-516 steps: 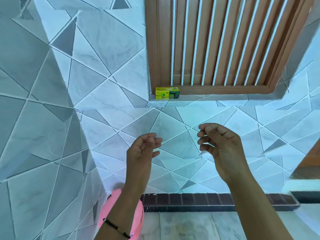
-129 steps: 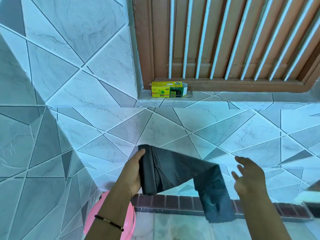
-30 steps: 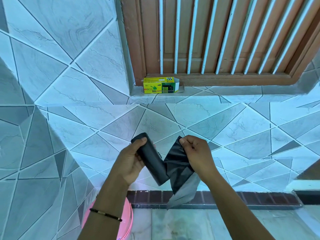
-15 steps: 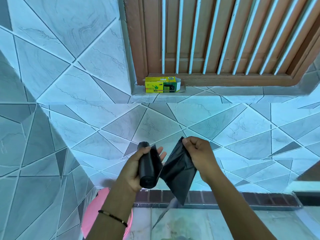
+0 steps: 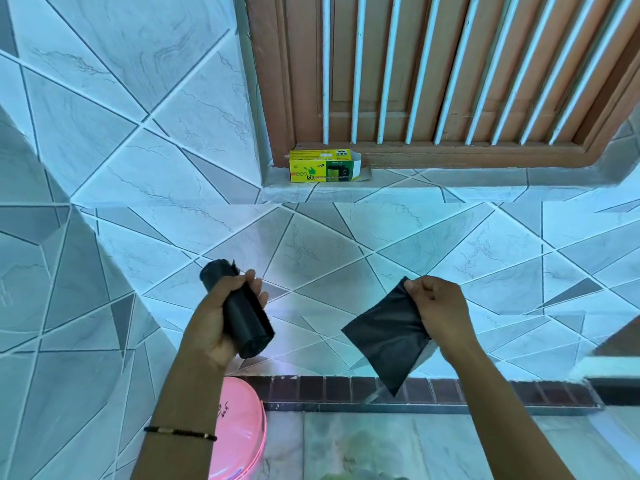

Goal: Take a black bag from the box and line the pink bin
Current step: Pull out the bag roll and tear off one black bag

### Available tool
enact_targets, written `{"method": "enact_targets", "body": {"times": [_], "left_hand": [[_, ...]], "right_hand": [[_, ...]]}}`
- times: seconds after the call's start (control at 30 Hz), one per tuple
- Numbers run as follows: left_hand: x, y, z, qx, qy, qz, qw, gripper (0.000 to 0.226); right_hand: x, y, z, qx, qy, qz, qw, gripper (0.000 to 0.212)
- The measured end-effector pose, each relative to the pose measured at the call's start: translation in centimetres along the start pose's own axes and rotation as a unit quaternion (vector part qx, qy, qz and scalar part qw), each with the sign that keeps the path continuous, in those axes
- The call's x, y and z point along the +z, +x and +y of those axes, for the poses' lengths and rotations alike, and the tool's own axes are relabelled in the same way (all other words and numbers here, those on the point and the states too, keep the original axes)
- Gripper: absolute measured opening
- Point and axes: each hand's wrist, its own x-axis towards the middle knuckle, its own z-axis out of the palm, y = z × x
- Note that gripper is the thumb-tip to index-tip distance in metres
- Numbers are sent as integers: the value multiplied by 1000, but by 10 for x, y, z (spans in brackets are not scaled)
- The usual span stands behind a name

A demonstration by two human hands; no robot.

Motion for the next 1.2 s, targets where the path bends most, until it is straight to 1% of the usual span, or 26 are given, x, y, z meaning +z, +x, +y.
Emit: {"method": "enact_targets", "body": {"times": [0.07,0.13,0.17,0.23,0.3,0.33,0.4,0.43,0.47,0.53,0.63,0.73,0.87,0.9,0.93,0.97,1.0,1.03,1.07,1.1,1.13,1.17,1.2], "left_hand": [[-1,-1,0,-5,2,-1,1000,10],[3,-2,-6,-15,6,-5,1000,7],[6,-1,-10,-17,5,-8,1000,7],[13,1,-17,-10,-2,-13,1000,19],[23,6,-22,15,-15,-14,1000,37],[29,7,-24,35,-23,-12,999,41],[45,8,-29,80,-29,0,996,29],[54,8,-32,97,-27,3,995,21],[64,6,-33,104,-25,1,994,17],[77,5,-36,100,-34,-11,994,17],[92,12,-34,89,-31,-53,994,13],[105,25,-28,90,1,-88,992,14],[125,54,-19,118,50,-113,985,12],[131,65,-16,132,80,-115,981,6],[137,77,-11,144,114,-109,977,5],[143,93,-7,163,170,-99,967,13],[146,107,-3,182,231,-87,952,16],[151,123,1,217,305,-74,925,14],[156,143,5,256,393,-67,881,13],[160,160,9,292,501,-58,813,24],[163,180,13,317,604,-56,729,39],[167,197,16,330,685,-60,647,53],[170,213,20,333,747,-62,572,65]], "right_hand": [[1,-1,0,2,22,-3,1000,46],[8,-6,-7,-4,37,-25,999,52],[12,-9,-11,-7,42,-40,998,51],[21,-16,-22,-24,44,-86,995,43],[31,-25,-31,-54,33,-161,985,19],[38,-29,-36,-59,28,-203,977,13],[51,-37,-44,-64,46,-261,962,31],[58,-38,-47,-69,65,-261,961,37],[63,-38,-51,-81,91,-243,962,39],[65,-34,-57,-91,144,-183,968,33],[58,-23,-60,-71,229,-116,964,22],[49,-12,-60,-35,304,-78,949,23],[37,12,-59,7,371,-39,928,24],[33,20,-59,13,381,-28,924,25],[30,26,-58,21,389,-18,921,25],[26,33,-58,28,397,-8,917,24],[23,37,-57,36,404,1,914,24],[19,43,-56,42,409,11,911,24],[15,48,-54,45,412,20,910,24],[12,52,-53,47,412,26,909,25],[9,55,-51,48,411,31,910,24],[7,58,-49,47,408,34,911,24],[5,58,-47,47,406,35,912,24]]}}
